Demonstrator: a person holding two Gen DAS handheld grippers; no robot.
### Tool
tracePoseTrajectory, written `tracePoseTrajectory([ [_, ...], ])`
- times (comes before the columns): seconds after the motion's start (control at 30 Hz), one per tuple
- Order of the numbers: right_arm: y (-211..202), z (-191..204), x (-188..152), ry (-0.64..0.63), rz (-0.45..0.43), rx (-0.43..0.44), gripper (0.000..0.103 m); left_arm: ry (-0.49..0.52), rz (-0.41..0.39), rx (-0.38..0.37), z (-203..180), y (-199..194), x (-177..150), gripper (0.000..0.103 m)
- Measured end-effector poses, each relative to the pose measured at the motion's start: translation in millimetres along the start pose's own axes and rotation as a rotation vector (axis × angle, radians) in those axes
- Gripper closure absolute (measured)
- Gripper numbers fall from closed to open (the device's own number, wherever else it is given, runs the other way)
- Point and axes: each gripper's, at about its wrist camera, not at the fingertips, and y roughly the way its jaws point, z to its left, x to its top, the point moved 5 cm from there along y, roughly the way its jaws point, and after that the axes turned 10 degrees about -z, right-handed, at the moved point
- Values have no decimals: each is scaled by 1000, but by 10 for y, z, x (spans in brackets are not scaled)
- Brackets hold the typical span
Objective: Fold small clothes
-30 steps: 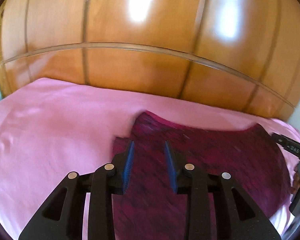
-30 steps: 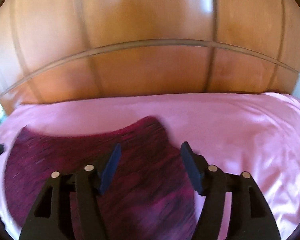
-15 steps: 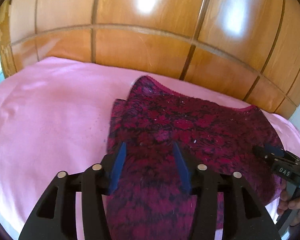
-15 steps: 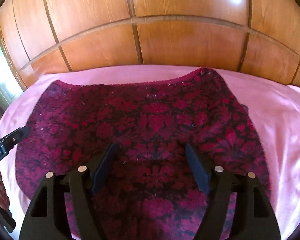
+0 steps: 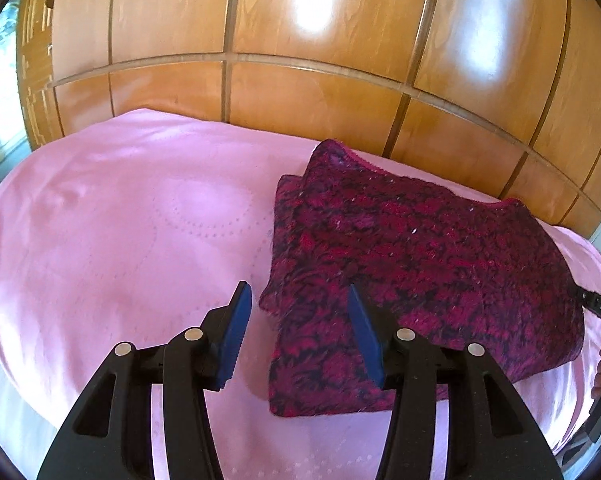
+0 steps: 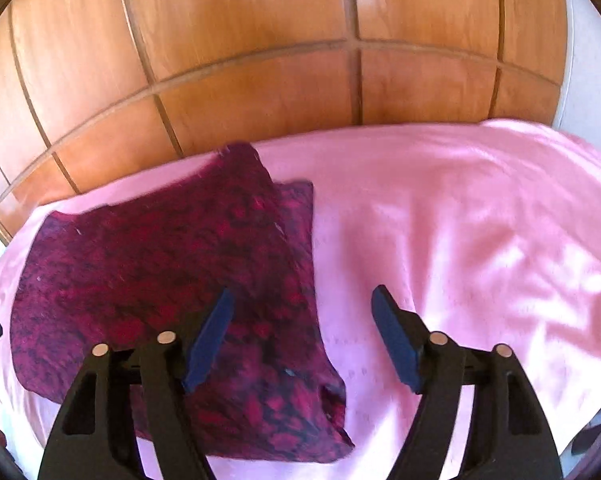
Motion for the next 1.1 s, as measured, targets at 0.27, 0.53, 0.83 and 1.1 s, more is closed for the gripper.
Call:
tracePoseTrajectory([
  [0.27,74,24,-147,22,32,37,71,-8,21,11,127,28,-59,54],
  [0.53,112,45,-147,24,48,34,73,-53,67,-36,183,157,-101,54],
  [0.83,200,-4,-105,40,62,36,83,-99,151,-139,243,359,-190,98],
  [1.1,302,-85,-192,94,64,65,82,-226,159,-171,341,383,-258,91],
])
